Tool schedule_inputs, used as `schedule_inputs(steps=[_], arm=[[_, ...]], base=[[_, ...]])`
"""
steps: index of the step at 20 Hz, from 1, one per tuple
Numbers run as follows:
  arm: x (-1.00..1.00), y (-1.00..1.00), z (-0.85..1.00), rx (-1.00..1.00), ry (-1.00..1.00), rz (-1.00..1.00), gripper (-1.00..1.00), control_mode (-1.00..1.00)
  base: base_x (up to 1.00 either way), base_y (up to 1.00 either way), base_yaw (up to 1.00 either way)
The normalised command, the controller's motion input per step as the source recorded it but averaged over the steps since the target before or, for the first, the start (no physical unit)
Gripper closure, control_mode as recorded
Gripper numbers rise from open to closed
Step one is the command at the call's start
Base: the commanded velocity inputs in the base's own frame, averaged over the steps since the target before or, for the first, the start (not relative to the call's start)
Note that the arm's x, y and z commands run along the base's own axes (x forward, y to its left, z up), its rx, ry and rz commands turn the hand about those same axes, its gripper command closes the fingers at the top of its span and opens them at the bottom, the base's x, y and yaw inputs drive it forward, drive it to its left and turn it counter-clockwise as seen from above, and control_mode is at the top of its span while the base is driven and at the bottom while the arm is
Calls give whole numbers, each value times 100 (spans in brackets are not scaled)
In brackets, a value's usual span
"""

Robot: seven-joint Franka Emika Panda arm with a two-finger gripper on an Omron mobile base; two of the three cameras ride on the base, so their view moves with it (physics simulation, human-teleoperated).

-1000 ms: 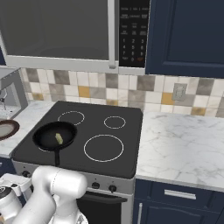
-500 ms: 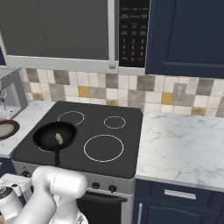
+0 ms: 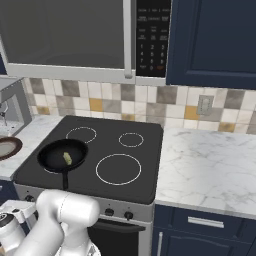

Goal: Pick up the butter stick and place it in the pan. Then turn on the burner for the pan.

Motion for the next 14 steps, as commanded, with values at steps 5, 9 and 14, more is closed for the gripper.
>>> schedule_inputs(steps=[5,9,14], arm=[[-5,1,3,-27,8,0,100,-100],[-14,3,0,-26,6,0,100,-100],[-19,5,0,-27,5,0,100,-100]], base=[[0,0,0],[0,0,0],[0,0,0]])
